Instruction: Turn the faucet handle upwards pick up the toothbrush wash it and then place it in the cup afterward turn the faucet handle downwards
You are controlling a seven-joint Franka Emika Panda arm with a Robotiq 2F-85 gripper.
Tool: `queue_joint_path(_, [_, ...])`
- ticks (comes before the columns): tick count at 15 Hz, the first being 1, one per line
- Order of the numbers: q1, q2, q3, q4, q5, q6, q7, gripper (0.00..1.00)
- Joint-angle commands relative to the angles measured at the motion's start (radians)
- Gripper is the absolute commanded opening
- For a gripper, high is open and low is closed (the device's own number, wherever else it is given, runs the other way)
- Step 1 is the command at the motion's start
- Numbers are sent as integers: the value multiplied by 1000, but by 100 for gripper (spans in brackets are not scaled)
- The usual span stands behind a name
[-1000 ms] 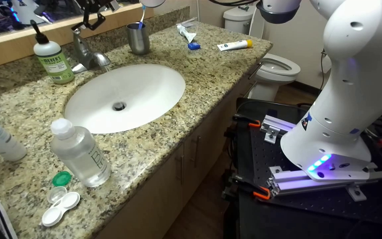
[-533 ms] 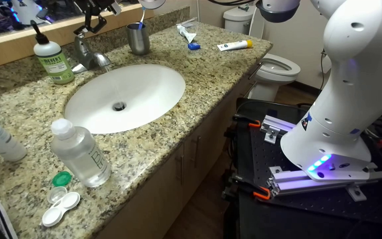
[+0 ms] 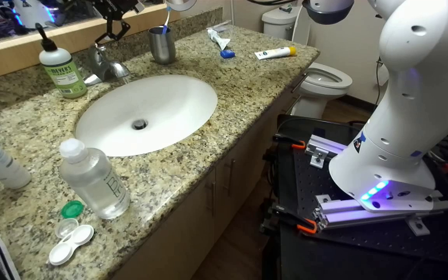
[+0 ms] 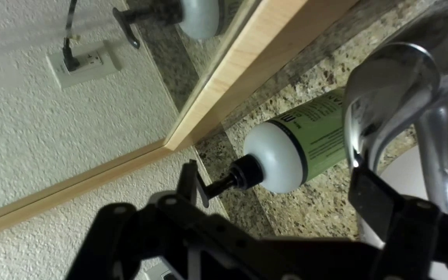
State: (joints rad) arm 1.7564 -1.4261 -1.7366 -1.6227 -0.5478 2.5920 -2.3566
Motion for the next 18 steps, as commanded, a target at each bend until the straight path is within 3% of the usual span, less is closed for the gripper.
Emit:
queue_joint_path(1, [-29, 61, -68, -21, -25, -30, -32, 100])
queue_joint_path(5, [-50, 35, -70, -40, -33, -53, -75, 100])
queue_joint_path(6, [-21, 32, -78, -4, -22, -34, -50, 100])
queue_joint_path(18, [-26, 32, -78, -12, -22, -41, -56, 100])
